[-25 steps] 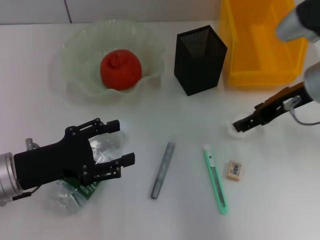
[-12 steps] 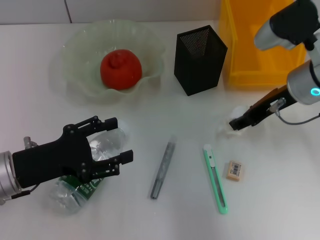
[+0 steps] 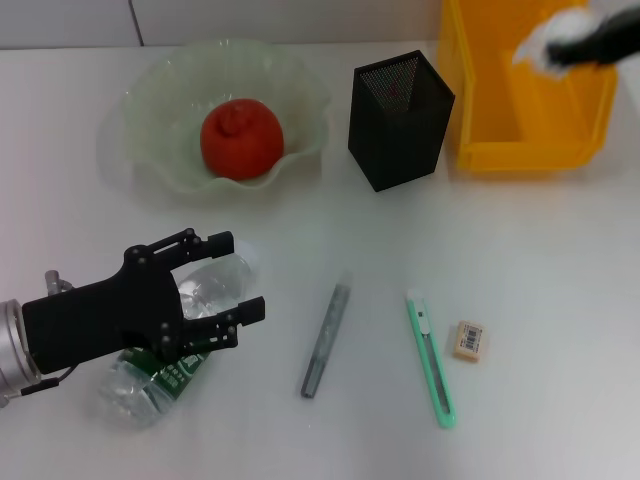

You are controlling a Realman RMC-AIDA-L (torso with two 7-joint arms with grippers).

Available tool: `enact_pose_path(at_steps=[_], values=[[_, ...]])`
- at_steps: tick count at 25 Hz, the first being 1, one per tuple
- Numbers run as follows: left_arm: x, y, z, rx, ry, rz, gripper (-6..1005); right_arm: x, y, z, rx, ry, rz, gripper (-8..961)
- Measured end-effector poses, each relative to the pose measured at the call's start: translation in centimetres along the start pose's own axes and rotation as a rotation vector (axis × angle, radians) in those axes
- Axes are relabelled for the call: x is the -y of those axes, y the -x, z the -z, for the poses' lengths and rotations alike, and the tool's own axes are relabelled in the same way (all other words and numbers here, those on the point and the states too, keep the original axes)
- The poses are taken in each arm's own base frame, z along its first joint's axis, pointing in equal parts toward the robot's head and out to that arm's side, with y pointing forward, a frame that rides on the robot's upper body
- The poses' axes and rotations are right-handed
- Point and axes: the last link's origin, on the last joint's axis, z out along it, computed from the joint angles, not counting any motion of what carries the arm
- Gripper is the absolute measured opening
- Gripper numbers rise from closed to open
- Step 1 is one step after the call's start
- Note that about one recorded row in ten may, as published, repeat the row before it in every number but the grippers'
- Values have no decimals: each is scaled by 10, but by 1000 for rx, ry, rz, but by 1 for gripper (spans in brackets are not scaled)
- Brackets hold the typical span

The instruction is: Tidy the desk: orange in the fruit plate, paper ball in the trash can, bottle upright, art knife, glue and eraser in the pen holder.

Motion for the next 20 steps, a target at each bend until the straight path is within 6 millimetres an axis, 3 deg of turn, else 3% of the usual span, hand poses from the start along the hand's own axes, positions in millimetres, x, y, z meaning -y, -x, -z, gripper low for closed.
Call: enact_pose_path(at_steps=[2, 3, 4, 8, 12, 16, 20], values=[[0, 0, 0, -1, 0, -1, 831, 17, 4, -4, 36, -29, -17, 554], [0, 0, 0, -1, -2, -1, 831, 25, 6, -15, 58, -25, -19, 554], [1, -1, 0, -3, -3, -1, 831, 25, 6, -15, 58, -25, -19, 554], [1, -2, 1, -10, -10, -1, 830, 29, 2, -49, 78, -18, 14, 553], [2, -4, 3, -25, -15, 6, 830, 25, -5, -71, 25, -8, 14, 551], [2, -7, 6, -43, -11, 6, 830, 25, -7, -69, 40, -18, 11, 678], [3, -13, 11, -75, -14, 16, 829, 22, -9, -47, 113, -13, -8, 781]])
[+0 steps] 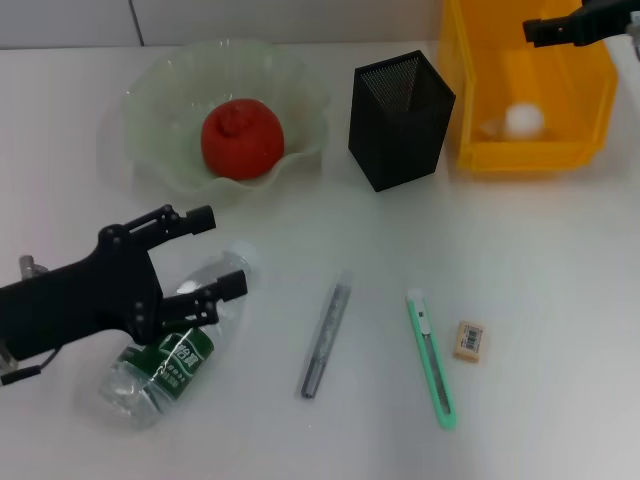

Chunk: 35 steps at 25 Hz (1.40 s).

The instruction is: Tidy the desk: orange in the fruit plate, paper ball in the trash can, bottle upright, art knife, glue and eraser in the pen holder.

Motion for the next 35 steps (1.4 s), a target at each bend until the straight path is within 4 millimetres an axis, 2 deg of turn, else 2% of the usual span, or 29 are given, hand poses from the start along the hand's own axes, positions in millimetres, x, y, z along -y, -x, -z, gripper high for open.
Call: enact_pose_path(at_steps=[4, 8, 10, 12, 15, 21, 23, 26, 28, 35], values=[[13, -17, 7, 59, -64, 73, 829, -18, -9, 33, 103, 141, -13, 852], [19, -42, 9, 169, -185, 117, 829, -40, -43, 63, 204, 313, 47, 852], [16, -55, 6, 226, -249, 120, 828, -49, -71, 72, 248, 365, 75, 852], [7, -69, -5, 299, -287, 110, 828, -58, -102, 77, 285, 415, 121, 852], [-2, -80, -27, 446, -349, 113, 828, -71, -137, 79, 291, 496, 146, 852], [-3, -79, -72, 665, -475, 184, 827, -98, -193, 87, 306, 682, 140, 851], [-1, -75, -83, 716, -502, 171, 827, -98, -198, 88, 307, 686, 131, 851], [-1, -74, -88, 734, -509, 165, 821, -98, -206, 88, 300, 686, 102, 851], [3, -69, -101, 787, -528, 141, 810, -98, -208, 88, 299, 682, 91, 851], [7, -62, -108, 813, -520, 142, 770, -98, -209, 85, 295, 682, 81, 851]])
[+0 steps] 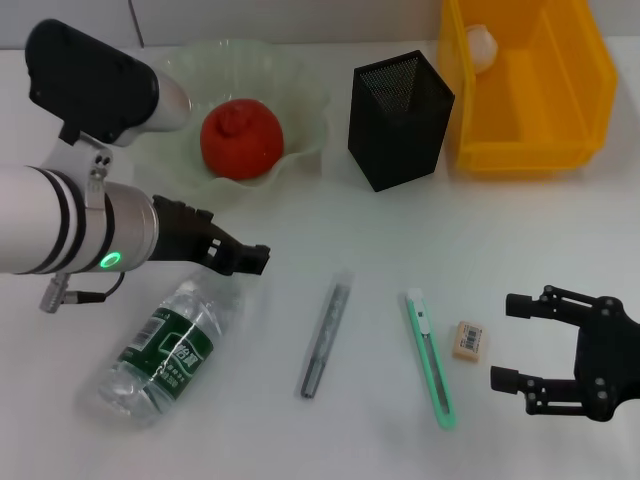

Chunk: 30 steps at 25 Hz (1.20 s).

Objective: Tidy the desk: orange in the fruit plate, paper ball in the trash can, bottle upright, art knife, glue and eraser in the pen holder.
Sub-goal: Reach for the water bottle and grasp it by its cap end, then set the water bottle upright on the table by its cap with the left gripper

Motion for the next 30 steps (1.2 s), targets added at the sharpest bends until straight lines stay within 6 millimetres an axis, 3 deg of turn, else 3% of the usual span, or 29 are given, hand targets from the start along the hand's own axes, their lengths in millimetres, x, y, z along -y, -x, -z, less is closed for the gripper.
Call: enact_pose_path(at_steps=[6, 18, 20, 24, 25, 30], values=[[3, 8, -24, 56, 5, -7, 736, 2, 0, -2, 4, -1, -7, 851], [4, 10, -43, 145, 27, -57, 667, 7, -1, 1, -2, -19, -16, 850], [3, 8, -42, 139, 27, -62, 656, 7, 0, 1, -2, -19, -16, 850], [1, 2, -33, 100, 24, -84, 486, 7, 0, 1, -1, -18, -16, 850], [2, -1, -21, 65, 25, -110, 444, 7, 0, 1, -1, -19, -18, 850], [9, -1, 2, 5, 62, -126, 444, 7, 0, 1, 0, -21, -27, 850]])
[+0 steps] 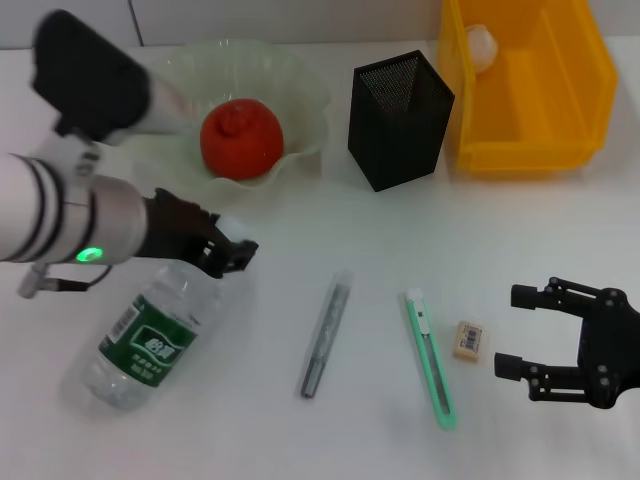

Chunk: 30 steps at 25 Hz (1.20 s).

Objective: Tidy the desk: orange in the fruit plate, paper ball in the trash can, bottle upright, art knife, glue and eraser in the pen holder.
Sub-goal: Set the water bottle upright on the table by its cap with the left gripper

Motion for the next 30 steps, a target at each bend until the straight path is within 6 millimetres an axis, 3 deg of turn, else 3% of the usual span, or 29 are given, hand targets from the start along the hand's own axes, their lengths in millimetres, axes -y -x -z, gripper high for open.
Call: enact_pose_path(at_steps=[4, 6, 9, 12, 20, 30], values=[[6, 3, 17, -85, 35, -12, 444, 0, 1, 0, 1, 1, -2, 849], [16, 11, 36, -196, 55, -34, 444, 1, 2, -1, 3, 5, -3, 849], [17, 11, 41, -244, 73, -47, 443, 1, 3, -2, 4, 6, -6, 849], [31, 29, 56, -358, 76, -71, 443, 2, 3, -2, 4, 7, -7, 849], [47, 54, 67, -516, 108, -51, 443, 3, 7, -5, 7, 20, -9, 849], [56, 63, 59, -544, 103, -40, 474, 3, 9, -7, 6, 33, -14, 848]])
